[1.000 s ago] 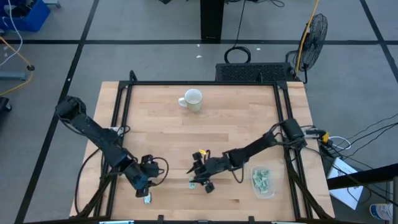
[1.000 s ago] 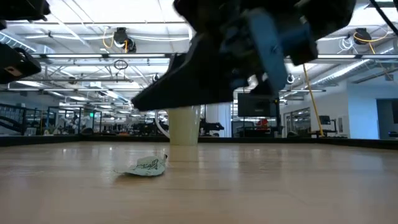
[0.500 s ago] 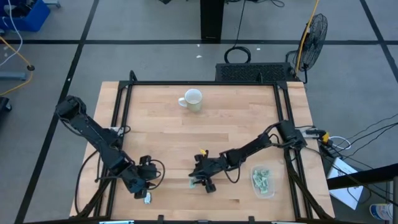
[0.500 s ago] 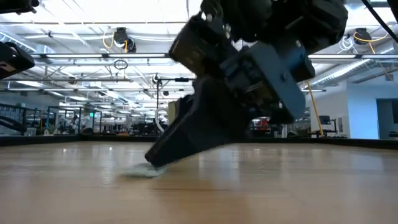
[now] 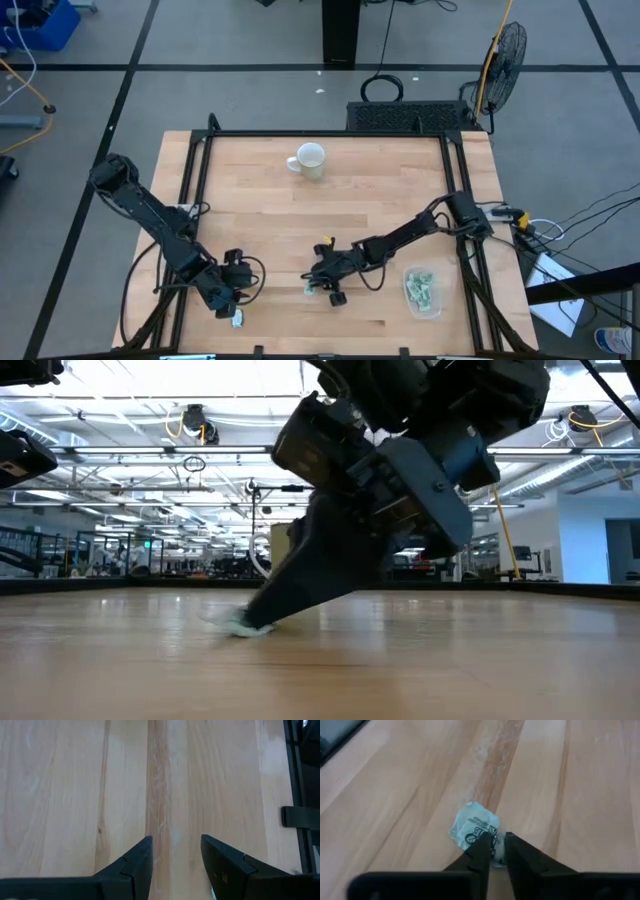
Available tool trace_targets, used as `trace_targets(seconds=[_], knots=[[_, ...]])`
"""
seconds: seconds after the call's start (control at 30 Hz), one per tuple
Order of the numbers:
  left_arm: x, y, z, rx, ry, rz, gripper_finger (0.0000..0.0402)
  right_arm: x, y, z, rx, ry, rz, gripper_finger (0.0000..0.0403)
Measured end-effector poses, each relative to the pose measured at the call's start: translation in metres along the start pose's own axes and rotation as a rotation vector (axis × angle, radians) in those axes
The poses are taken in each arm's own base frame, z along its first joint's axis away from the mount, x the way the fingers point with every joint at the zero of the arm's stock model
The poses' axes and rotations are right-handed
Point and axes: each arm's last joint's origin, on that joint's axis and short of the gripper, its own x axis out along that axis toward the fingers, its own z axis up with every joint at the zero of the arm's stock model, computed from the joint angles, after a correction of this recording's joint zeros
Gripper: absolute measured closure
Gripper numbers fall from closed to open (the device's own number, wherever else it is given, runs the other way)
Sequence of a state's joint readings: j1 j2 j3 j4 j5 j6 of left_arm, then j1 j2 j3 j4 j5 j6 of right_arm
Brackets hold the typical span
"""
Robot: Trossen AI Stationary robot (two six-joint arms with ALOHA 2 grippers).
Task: Pick and place Stevia / Truvia into bins
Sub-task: Put the stevia packet into the transparent bin
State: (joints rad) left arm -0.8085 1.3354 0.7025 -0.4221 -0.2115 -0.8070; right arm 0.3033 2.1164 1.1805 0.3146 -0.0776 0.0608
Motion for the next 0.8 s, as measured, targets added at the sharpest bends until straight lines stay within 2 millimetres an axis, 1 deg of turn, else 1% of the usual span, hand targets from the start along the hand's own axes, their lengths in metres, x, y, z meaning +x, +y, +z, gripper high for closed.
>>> trace_targets(seconds=[0.1, 0.2, 0.3, 0.43, 0.53, 0.63, 0.73, 0.8], knots=[[0.000, 0.000, 0.000, 0.000, 0.000, 0.000, 0.0231, -0.010, 0.002, 0.006, -0.015, 0.015, 0.005, 0.0388], [0.000, 0.000, 0.000, 0.000, 0.001, 0.001, 0.0231, -0.030, 0.006, 0.017, -0.052, 0.047, -0.019, 0.0390], [0.000, 0.000, 0.000, -0.006, 0.001, 0.001, 0.0231, -0.064, 0.015, 0.031, -0.042, 0.098, -0.086, 0.0378], [0.000, 0.000, 0.000, -0.008, 0.000, 0.001, 0.0231, -0.116, 0.037, 0.036, 0.043, 0.232, -0.115, 0.0380], [0.000, 0.000, 0.000, -0.008, 0.000, 0.001, 0.0231, -0.155, 0.057, 0.034, 0.147, 0.307, -0.179, 0.0391], [0.000, 0.000, 0.000, -0.009, -0.005, 0.005, 0.0231, -0.188, 0.076, 0.023, 0.335, 0.409, -0.241, 0.0392], [0.000, 0.000, 0.000, -0.010, -0.006, 0.006, 0.0231, -0.213, 0.095, 0.011, 0.520, 0.479, -0.304, 0.0383], [0.000, 0.000, 0.000, -0.010, -0.006, 0.006, 0.0231, -0.224, 0.109, 0.002, 0.606, 0.517, -0.341, 0.0378]])
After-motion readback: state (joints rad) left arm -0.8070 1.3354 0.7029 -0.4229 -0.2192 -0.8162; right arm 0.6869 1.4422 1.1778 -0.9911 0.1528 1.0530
